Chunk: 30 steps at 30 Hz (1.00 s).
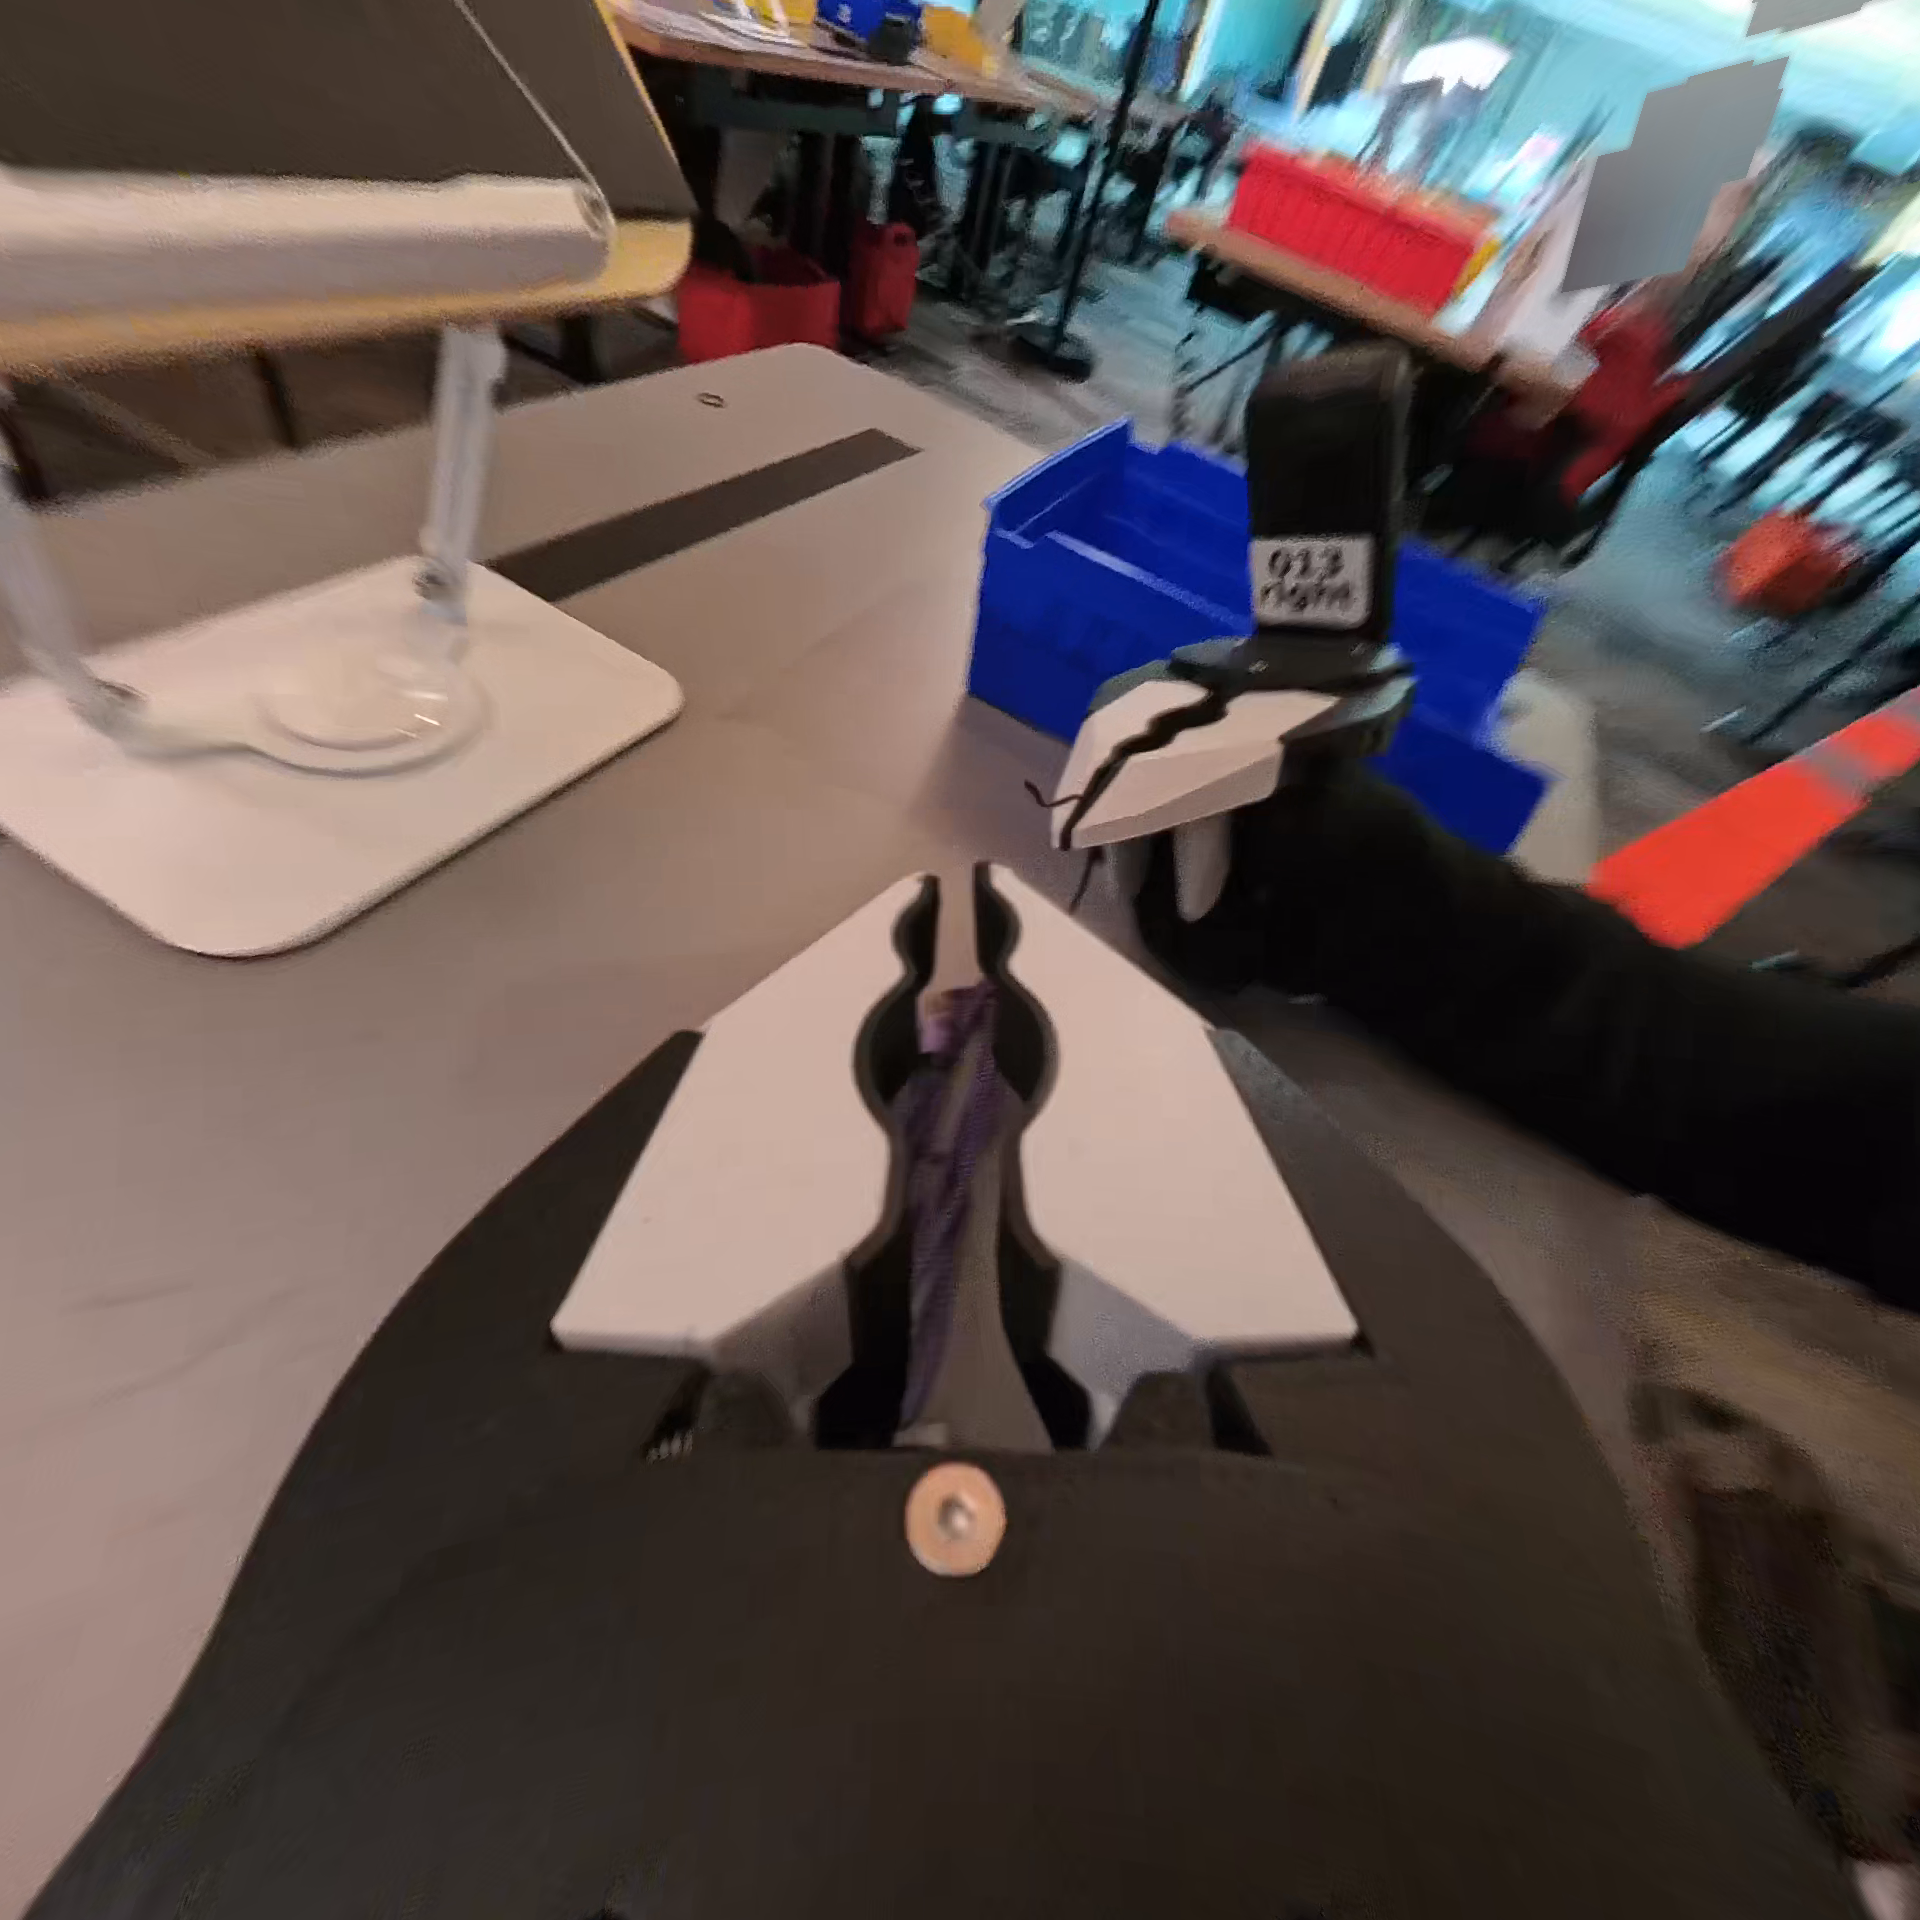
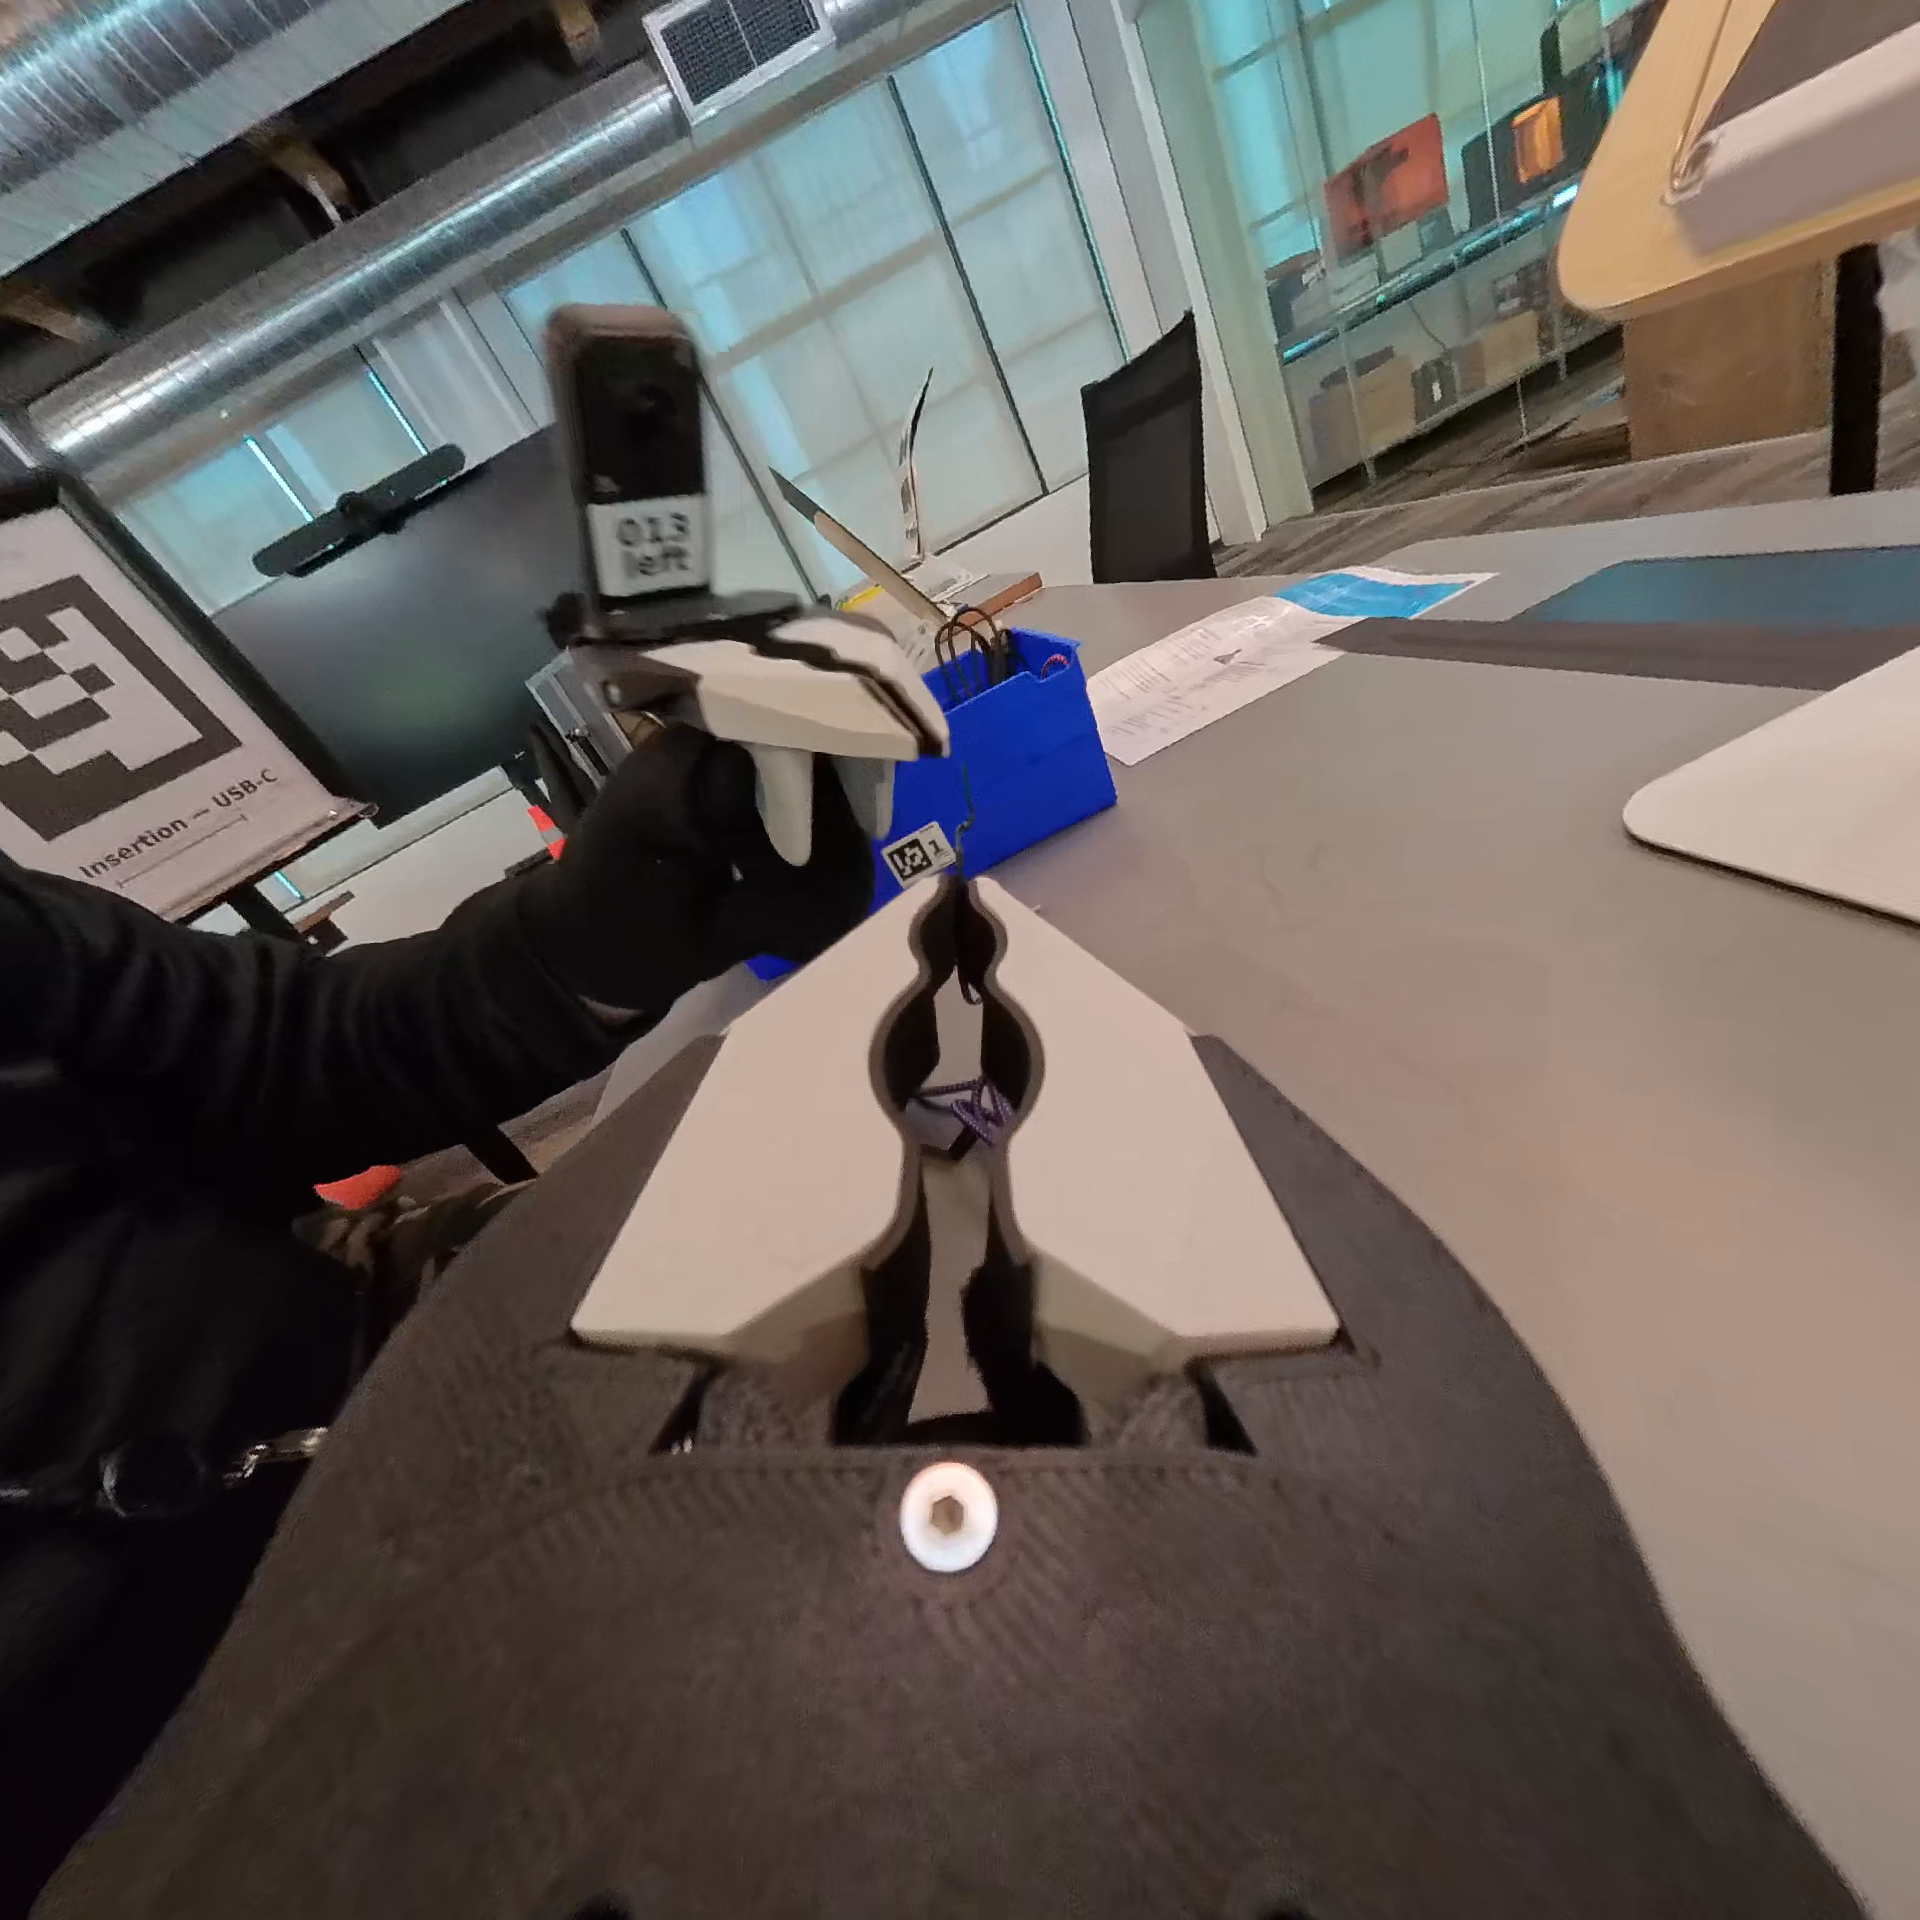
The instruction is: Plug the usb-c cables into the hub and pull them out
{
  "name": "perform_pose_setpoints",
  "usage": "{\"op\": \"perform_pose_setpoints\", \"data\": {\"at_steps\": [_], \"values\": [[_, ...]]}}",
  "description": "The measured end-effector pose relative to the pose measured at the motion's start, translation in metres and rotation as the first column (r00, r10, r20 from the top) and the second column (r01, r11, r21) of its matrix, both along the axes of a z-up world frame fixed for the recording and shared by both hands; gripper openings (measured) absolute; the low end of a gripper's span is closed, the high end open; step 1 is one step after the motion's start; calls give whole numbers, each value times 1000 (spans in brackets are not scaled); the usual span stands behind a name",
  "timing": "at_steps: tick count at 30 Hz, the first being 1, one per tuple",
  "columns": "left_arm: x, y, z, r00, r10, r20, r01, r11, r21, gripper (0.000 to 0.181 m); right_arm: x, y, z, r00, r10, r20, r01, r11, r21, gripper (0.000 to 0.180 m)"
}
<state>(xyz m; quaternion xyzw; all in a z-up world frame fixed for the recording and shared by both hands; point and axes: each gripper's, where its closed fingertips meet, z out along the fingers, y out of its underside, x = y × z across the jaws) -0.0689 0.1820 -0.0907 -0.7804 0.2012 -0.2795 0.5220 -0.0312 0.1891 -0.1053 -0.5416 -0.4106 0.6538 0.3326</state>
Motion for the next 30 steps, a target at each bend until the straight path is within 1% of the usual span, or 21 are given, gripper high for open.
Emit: {"op": "perform_pose_setpoints", "data": {"at_steps": [2,3,4,6,8,9,10,13,16,18,20,23,26,29,30], "values": [[0,-2,2,976,36,-217,-15,995,98,18,-3,-2,-7,999,16,41,-15,1000,-18,0],[2,-2,4,943,58,-327,-6,987,158,22,-5,-5,-9,998,36,47,-34,999,-32,0],[4,-2,5,897,86,-433,12,975,220,26,-6,-8,-9,997,54,46,-52,998,-45,0],[13,-3,3,769,124,-627,95,948,304,30,-8,-11,-12,995,78,56,-74,995,-62,0],[24,-3,-8,645,127,-754,190,929,319,31,-8,-12,-11,995,88,51,-84,994,-72,0],[27,-2,-15,596,124,-793,218,926,308,31,-8,-12,-11,994,93,49,-89,993,-81,0],[29,-1,-21,563,122,-817,237,924,301,31,-7,-12,-12,994,99,50,-94,992,-90,0],[29,4,-31,522,126,-844,244,926,289,27,-6,-15,-10,992,118,48,-113,989,-96,0],[28,7,-31,475,155,-866,263,914,308,21,-8,-18,-14,988,134,74,-127,987,-100,0],[25,8,-33,429,177,-886,272,910,314,14,-8,-19,-15,987,136,84,-128,987,-98,0],[25,8,-33,402,191,-896,288,902,321,14,-9,-18,-18,986,135,99,-125,987,-104,0],[27,8,-34,340,225,-913,314,888,335,14,-10,-18,-21,984,138,113,-125,986,-110,0],[28,7,-37,332,222,-917,316,890,329,3,-10,-20,-20,984,146,106,-134,984,-116,0],[28,7,-39,411,197,-890,257,912,321,0,-10,-19,-17,987,132,94,-122,987,-103,0],[28,7,-39,453,190,-871,229,919,320,0,-10,-18,-16,988,126,89,-117,988,-97,0]]}}
